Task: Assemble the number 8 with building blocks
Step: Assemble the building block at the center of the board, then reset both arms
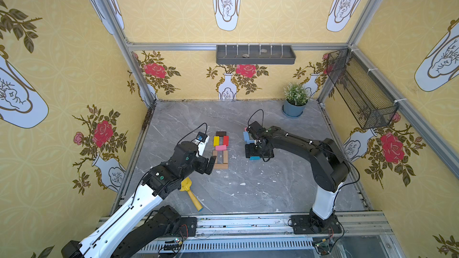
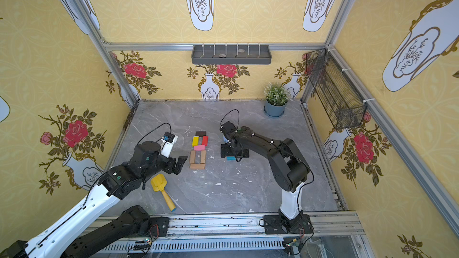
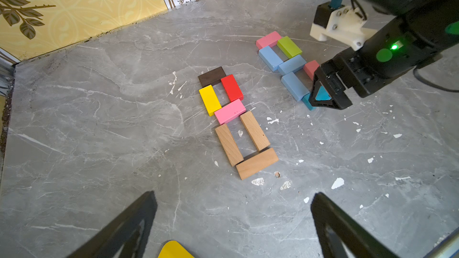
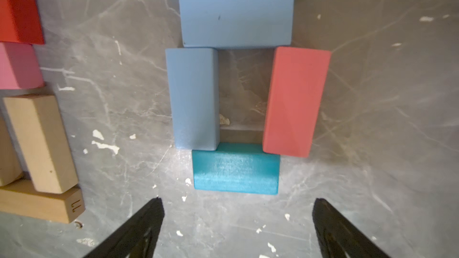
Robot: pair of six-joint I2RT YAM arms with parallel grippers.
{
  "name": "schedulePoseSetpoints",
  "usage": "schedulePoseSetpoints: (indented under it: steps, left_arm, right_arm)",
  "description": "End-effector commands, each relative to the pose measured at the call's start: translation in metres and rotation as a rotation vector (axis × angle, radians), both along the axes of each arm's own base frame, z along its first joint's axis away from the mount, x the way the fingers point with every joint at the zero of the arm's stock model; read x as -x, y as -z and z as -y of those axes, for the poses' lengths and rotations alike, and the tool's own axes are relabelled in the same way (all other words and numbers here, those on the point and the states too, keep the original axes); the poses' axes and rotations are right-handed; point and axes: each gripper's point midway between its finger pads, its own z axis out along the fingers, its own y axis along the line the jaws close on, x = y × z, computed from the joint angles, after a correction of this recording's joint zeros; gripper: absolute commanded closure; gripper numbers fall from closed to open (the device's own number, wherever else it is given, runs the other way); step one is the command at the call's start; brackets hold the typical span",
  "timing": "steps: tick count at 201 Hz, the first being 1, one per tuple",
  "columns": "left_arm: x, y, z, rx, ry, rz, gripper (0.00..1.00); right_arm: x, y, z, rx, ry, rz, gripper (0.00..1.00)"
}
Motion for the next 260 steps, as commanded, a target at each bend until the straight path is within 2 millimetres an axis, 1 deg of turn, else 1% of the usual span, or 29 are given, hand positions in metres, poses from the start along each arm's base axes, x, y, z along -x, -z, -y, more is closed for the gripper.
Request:
schedulePoseSetpoints:
  steps: [1,16,32,54,75,80,89,105,117,133,154,166,179,186,189,192,202,219,226,232,237,244,250,260]
  left_arm:
    - [-0.002,-0.004,-0.001,0.012,-0.016,0.017,0.0]
    - [-0.005,-0.007,-0.005,0.027,-0.045,0.041,0.0]
    - [-0.01,-0.01,-0.016,0.054,-0.129,0.081,0.0]
    - [-0.016,-0.015,-0.041,0.078,-0.291,0.144,0.0]
    - [-0.019,-0.022,-0.061,0.124,-0.415,0.218,0.0]
    - [-0.019,-0.024,-0.065,0.139,-0.438,0.239,0.0]
    - [-0.021,-0.027,-0.071,0.167,-0.482,0.278,0.0]
    - [-0.026,-0.029,-0.08,0.204,-0.54,0.363,0.0]
    - [-0.032,-0.029,-0.083,0.21,-0.57,0.442,0.0]
    - [-0.041,-0.026,-0.092,0.152,-0.625,0.521,0.0]
    - [-0.057,-0.017,-0.101,0.06,-0.661,0.546,0.0]
    - [-0.066,-0.011,-0.108,0.031,-0.676,0.56,0.0]
    - [-0.074,-0.005,-0.12,0.022,-0.708,0.585,0.0]
    - [-0.077,-0.001,-0.128,0.019,-0.724,0.586,0.0]
    - [-0.078,0.001,-0.127,0.024,-0.718,0.586,0.0]
    - [-0.08,0.003,-0.136,0.02,-0.739,0.587,0.0]
    - [-0.083,0.01,-0.147,0.025,-0.761,0.587,0.0]
    - [-0.089,0.024,-0.163,0.016,-0.791,0.58,0.0]
    - [-0.092,0.03,-0.166,0.011,-0.793,0.577,0.0]
    - [-0.094,0.03,-0.17,0.035,-0.81,0.588,0.0]
    - [-0.096,0.032,-0.17,0.05,-0.804,0.59,0.0]
    - [-0.1,0.033,-0.165,0.063,-0.765,0.596,0.0]
    - [-0.103,0.034,-0.163,0.06,-0.744,0.603,0.0]
    - [-0.106,0.033,-0.165,0.054,-0.752,0.625,0.0]
  right_arm:
    - [0.0,-0.019,0.004,-0.012,-0.003,0.041,0.02]
    - [-0.003,-0.036,0.005,-0.049,-0.011,0.088,0.02]
    - [-0.009,-0.051,0.011,-0.084,-0.004,0.142,0.03]
    - [-0.02,-0.069,0.024,-0.147,0.015,0.219,0.02]
    - [-0.031,-0.091,0.035,-0.28,0.037,0.302,0.02]
    - [-0.035,-0.099,0.04,-0.317,0.042,0.33,0.02]
    - [-0.04,-0.108,0.049,-0.353,0.051,0.379,0.02]
    - [-0.052,-0.115,0.076,-0.317,0.1,0.49,0.03]
    - [-0.06,-0.117,0.099,-0.242,0.143,0.563,0.02]
    - [-0.067,-0.12,0.122,-0.171,0.188,0.632,0.02]
    - [-0.073,-0.124,0.149,-0.147,0.275,0.71,0.03]
    - [-0.074,-0.126,0.17,-0.142,0.35,0.761,0.02]
    - [-0.074,-0.127,0.195,-0.131,0.448,0.806,0.02]
    - [-0.074,-0.128,0.203,-0.128,0.453,0.827,0.03]
    - [-0.075,-0.128,0.207,-0.128,0.454,0.836,0.02]
    - [-0.075,-0.127,0.21,-0.127,0.453,0.841,0.02]
    - [-0.076,-0.127,0.215,-0.145,0.433,0.854,0.02]
    - [-0.077,-0.119,0.234,-0.133,0.47,0.848,0.02]
    - [-0.078,-0.115,0.245,-0.097,0.497,0.844,0.03]
    - [-0.079,-0.111,0.255,-0.062,0.52,0.842,0.03]
    - [-0.079,-0.107,0.263,-0.034,0.542,0.84,0.02]
    - [-0.08,-0.102,0.272,-0.005,0.556,0.834,0.02]
    - [-0.081,-0.098,0.277,0.005,0.562,0.824,0.02]
    - [-0.083,-0.092,0.285,0.018,0.573,0.812,0.02]
